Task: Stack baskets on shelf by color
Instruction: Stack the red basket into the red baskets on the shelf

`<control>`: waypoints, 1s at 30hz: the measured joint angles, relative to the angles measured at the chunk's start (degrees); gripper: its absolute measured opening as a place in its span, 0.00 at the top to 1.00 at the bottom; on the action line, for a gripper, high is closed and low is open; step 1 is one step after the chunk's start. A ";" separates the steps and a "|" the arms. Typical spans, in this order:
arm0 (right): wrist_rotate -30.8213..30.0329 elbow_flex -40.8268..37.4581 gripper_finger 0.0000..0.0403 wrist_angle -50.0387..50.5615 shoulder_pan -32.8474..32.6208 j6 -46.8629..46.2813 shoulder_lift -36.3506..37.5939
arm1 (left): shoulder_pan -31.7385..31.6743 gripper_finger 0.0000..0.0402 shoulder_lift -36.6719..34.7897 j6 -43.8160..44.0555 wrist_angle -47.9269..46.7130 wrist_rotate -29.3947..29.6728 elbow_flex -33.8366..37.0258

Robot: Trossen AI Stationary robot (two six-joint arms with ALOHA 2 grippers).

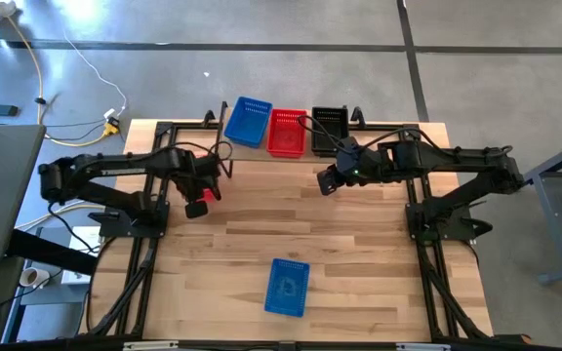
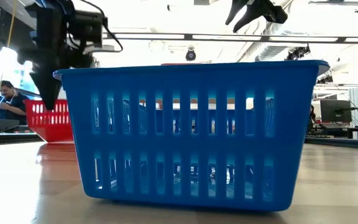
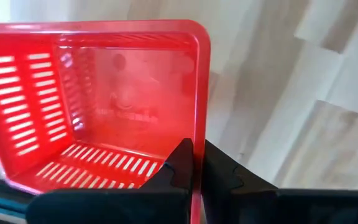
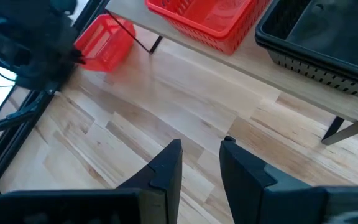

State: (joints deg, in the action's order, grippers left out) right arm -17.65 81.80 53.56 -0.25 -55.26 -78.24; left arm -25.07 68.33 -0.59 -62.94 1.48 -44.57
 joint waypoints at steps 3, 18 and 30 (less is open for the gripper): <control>0.00 0.00 0.77 -0.02 0.00 -0.20 -0.02 | 2.11 1.00 -2.92 1.64 -1.87 0.01 -1.06; -0.02 -0.02 0.77 0.17 0.00 -2.80 -0.02 | 9.13 1.00 -11.87 9.45 -9.11 5.44 -11.72; -0.02 -0.02 0.77 0.20 0.00 -3.86 -0.02 | 11.31 1.00 -11.88 7.65 -16.37 18.23 -23.29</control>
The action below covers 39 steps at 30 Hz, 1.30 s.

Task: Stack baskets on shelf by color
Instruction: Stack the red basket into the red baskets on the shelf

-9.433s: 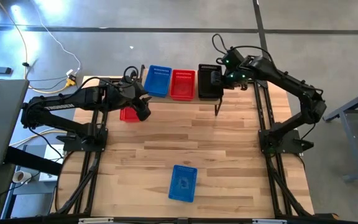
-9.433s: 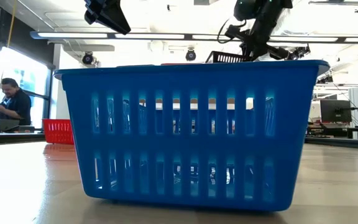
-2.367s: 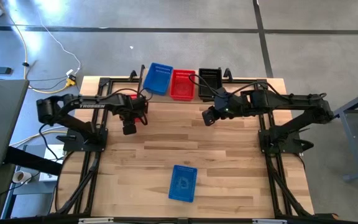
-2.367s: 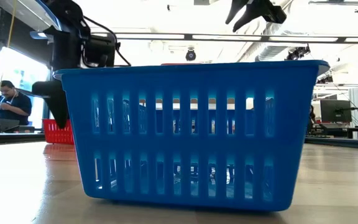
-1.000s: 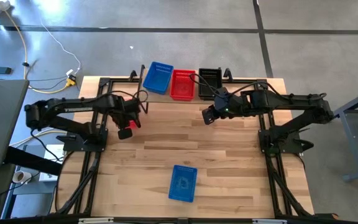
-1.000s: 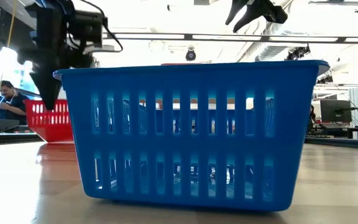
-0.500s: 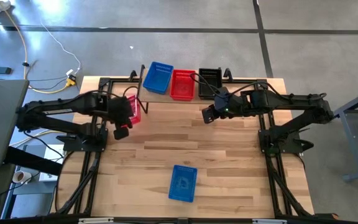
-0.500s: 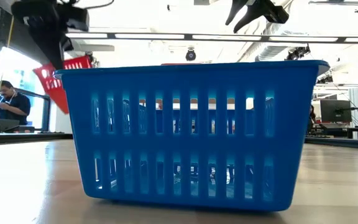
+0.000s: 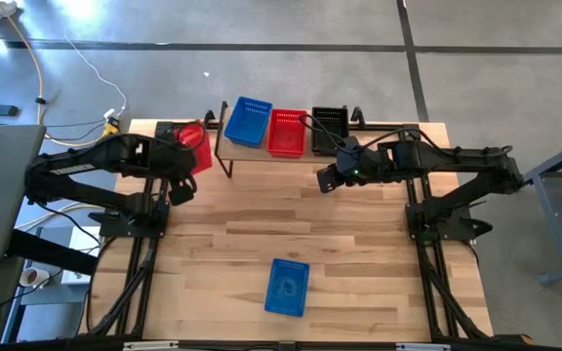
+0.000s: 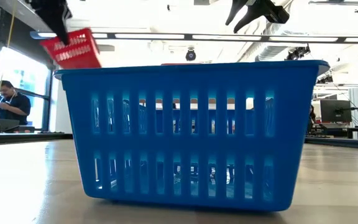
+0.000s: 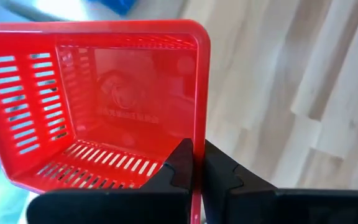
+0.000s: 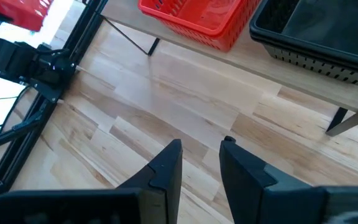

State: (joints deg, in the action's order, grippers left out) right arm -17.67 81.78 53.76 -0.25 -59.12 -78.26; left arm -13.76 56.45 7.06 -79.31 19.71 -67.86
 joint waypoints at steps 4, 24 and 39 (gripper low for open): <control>-0.32 0.00 0.77 0.00 0.00 0.01 0.00 | 0.00 1.00 0.83 -3.87 3.03 2.92 -3.35; -4.38 0.00 0.77 -21.01 1.98 10.38 0.00 | 1.47 1.00 13.67 -30.96 21.67 4.40 -15.73; -9.95 0.00 0.77 -12.90 3.63 6.66 1.16 | -1.37 1.00 27.66 -36.30 34.10 0.96 -21.30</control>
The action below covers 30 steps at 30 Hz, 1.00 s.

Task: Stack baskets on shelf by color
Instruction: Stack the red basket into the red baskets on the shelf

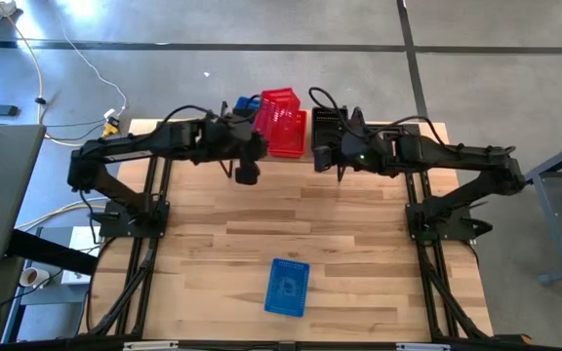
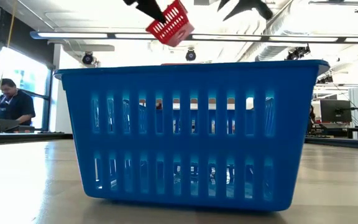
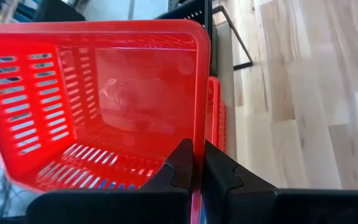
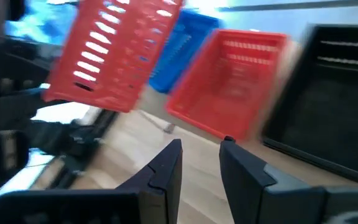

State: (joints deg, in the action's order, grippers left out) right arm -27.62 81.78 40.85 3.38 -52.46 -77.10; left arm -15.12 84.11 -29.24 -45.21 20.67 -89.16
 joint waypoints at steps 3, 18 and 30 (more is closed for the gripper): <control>-2.15 0.00 0.77 4.34 0.00 -3.08 1.06 | -1.09 1.00 1.89 0.07 0.17 -0.90 -0.50; -0.74 0.00 0.77 11.79 -0.02 -4.55 1.92 | -4.80 1.00 7.93 0.94 1.79 -6.12 -0.62; 0.74 0.00 0.77 13.27 -0.02 -4.35 1.92 | -5.13 1.00 9.72 3.02 1.62 -5.20 -0.62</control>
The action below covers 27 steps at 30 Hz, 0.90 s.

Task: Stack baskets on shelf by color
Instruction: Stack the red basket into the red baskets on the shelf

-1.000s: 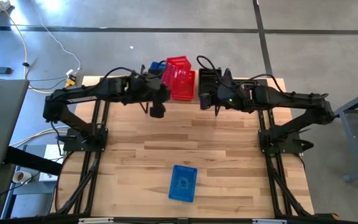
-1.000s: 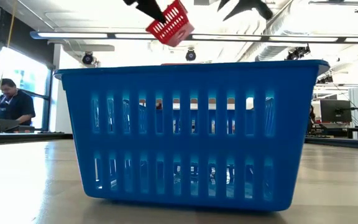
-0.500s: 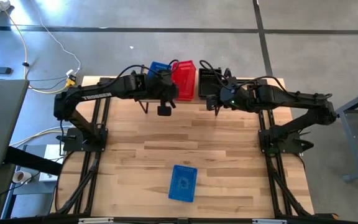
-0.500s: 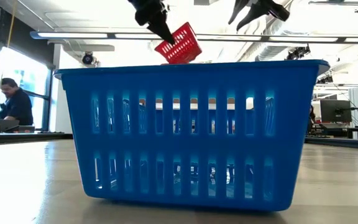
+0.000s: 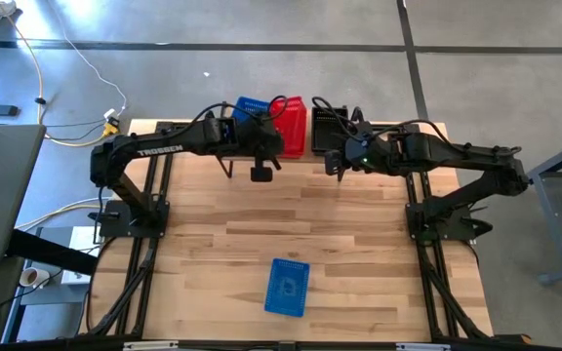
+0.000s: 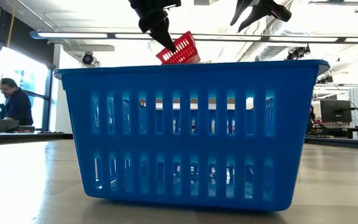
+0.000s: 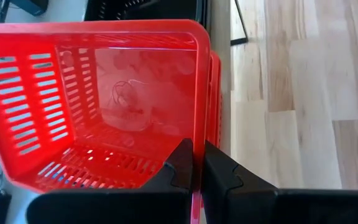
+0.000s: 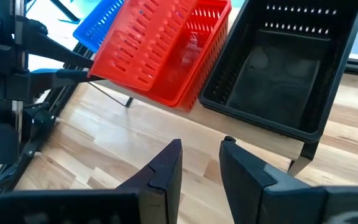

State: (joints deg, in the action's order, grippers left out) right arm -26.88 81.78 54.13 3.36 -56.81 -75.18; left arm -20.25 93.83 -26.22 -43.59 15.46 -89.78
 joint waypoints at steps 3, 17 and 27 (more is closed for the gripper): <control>0.01 0.00 0.77 0.07 0.00 0.20 0.00 | 0.02 1.00 0.00 -0.71 -0.29 1.17 -0.08; 0.69 0.00 0.77 0.10 -0.02 0.50 0.00 | 0.02 0.95 -0.05 0.08 -5.21 0.65 -3.19; 1.47 0.00 0.77 0.13 -0.01 0.52 0.00 | 0.02 0.87 -0.05 0.55 -5.08 -0.04 -3.19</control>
State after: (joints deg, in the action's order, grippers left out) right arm -25.41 81.78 54.26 3.35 -56.29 -75.18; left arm -20.23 93.78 -25.67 -48.66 15.42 -92.97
